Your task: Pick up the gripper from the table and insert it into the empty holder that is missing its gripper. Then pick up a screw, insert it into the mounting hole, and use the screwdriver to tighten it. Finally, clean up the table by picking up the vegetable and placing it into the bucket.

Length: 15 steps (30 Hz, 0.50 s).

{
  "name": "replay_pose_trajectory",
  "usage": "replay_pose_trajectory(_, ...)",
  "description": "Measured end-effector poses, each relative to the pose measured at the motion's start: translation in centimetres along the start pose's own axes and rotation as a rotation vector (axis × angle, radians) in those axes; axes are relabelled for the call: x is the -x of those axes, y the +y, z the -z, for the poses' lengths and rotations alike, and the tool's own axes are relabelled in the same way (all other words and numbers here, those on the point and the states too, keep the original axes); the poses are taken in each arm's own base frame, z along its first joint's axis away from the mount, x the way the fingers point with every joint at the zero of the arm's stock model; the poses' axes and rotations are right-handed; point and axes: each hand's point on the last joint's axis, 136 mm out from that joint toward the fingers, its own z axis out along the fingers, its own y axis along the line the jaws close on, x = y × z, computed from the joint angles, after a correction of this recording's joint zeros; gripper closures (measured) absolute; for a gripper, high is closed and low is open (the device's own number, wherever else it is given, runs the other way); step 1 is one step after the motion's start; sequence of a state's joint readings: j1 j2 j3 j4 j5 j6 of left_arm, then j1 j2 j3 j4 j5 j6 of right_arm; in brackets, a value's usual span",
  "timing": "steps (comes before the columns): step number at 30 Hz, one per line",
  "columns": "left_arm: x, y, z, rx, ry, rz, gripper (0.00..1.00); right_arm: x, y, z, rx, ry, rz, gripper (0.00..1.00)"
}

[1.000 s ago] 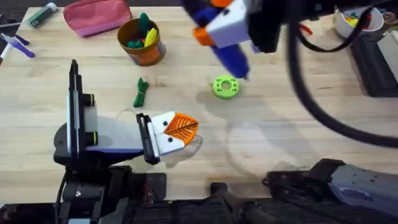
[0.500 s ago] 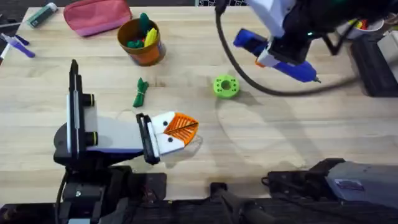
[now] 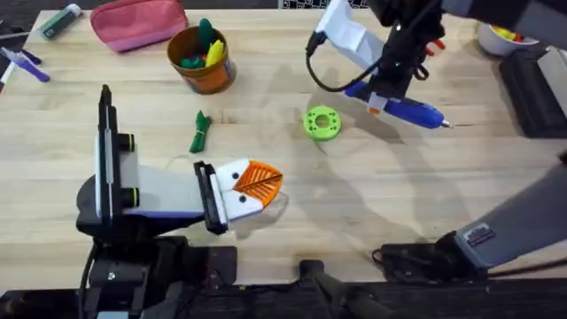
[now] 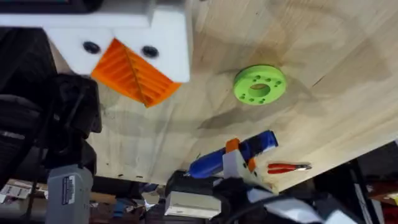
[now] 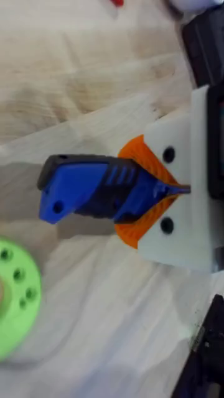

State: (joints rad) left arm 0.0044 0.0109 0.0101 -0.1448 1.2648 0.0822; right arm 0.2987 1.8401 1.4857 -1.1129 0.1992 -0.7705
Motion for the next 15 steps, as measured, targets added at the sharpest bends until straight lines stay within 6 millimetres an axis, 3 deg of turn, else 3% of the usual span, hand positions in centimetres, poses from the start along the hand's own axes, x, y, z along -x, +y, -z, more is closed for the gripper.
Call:
replay_pose_trajectory(8,0.0,0.0,0.0,0.000,0.000,0.000,0.984,-0.4,-0.8,-4.1,0.051,0.072,-0.022,0.977)
replay_pose_trajectory(13,0.0,0.0,0.0,0.000,0.000,0.000,0.984,-0.3,-0.7,-5.4,0.068,0.091,-0.021,0.977)
replay_pose_trajectory(14,0.0,0.0,0.0,0.000,0.000,0.000,0.984,-0.3,-0.7,-5.4,0.067,0.092,-0.030,0.928)
replay_pose_trajectory(15,0.0,0.0,0.0,0.000,0.000,0.000,0.984,-0.3,-0.8,-5.4,0.064,0.092,-0.033,0.778)
